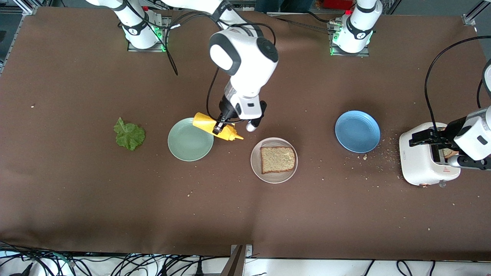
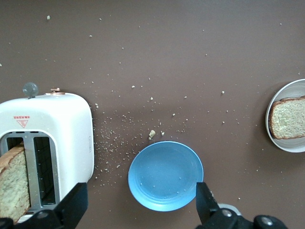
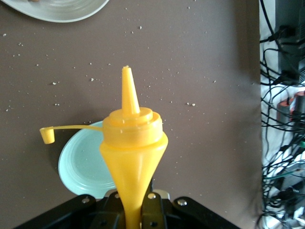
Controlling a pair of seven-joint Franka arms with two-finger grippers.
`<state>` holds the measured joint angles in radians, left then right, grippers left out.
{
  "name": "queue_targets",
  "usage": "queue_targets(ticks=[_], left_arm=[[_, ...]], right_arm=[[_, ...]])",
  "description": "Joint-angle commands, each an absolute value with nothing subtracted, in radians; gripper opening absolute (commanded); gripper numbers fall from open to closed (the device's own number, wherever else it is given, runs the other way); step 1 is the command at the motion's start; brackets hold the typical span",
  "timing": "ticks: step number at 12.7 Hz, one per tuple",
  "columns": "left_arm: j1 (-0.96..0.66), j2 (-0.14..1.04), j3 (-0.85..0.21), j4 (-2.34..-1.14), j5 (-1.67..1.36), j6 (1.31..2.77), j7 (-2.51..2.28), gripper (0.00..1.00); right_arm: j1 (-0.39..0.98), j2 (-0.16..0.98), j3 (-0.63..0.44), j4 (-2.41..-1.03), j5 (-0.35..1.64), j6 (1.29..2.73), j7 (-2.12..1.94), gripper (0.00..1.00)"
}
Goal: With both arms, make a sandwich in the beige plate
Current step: 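Carry the mustard back and lay it beside the lettuce with the right gripper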
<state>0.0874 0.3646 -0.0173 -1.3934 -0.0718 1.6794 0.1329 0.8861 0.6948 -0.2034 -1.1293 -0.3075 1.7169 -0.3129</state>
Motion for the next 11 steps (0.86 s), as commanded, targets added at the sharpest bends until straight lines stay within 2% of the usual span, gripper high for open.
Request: queue_targets(ticks=[1, 6, 11], left_arm=[[0.080, 0.356, -0.020, -1.402, -0.034, 1.677, 0.118, 1.00], [0.078, 0.362, -0.020, -1.404, -0.034, 1.677, 0.118, 1.00], [0.077, 0.362, -0.020, -1.404, -0.034, 1.677, 0.118, 1.00]], right_arm=[[0.740, 0.647, -0.184, -1.131, -0.038, 1.713, -0.388, 0.00], [0.510, 0.667, -0.178, -1.155, 0.436, 1.715, -0.684, 0.00], [0.370, 0.673, -0.178, -1.254, 0.694, 1.704, -0.996, 0.00]])
